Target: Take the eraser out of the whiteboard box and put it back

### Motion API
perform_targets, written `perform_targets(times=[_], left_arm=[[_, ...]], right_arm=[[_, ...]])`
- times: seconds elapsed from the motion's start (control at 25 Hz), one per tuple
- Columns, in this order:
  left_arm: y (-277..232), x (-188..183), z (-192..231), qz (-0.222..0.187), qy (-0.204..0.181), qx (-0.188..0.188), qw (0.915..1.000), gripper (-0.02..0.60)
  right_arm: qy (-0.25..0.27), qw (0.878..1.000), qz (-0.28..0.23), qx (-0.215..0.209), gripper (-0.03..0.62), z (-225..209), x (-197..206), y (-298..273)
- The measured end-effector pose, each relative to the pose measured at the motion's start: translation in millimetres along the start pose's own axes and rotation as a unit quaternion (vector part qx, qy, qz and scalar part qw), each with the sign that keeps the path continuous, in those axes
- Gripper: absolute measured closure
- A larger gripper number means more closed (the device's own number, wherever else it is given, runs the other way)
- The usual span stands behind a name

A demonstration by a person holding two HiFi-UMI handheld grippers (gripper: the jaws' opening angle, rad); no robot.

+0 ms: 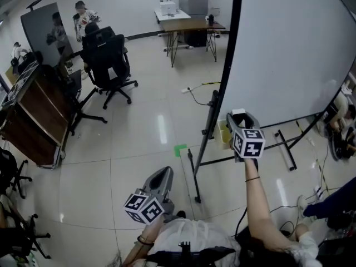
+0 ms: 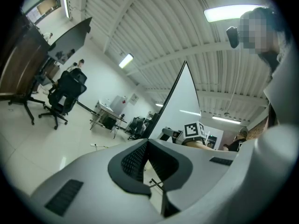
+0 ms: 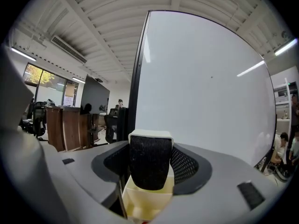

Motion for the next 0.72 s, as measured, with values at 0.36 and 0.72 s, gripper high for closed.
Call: perform_targets(times=[0.36, 0.72], left_arm=[[-1.0, -14.8, 31.3, -0.008, 0.001, -0.023, 0.9997, 0.595], [-5.7, -6.5, 33.8, -0.004, 0.018, -0.017, 0.9997, 0.595]], right_arm=[[0.029, 0.998, 0.062, 0.011, 0.313, 0.6, 63.3, -28.7], [0.021, 0.994, 0.1, 0.026, 0.25, -5.1, 89.9, -28.9]])
Point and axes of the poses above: the fingertips, and each gripper's own axes: y backward along the fingers, z to its left, x out of its underside, the point moved 3 cm from there along y, backward along the fingers, and after that the axes turned 13 degrees about -z, right-handed, at the moved point
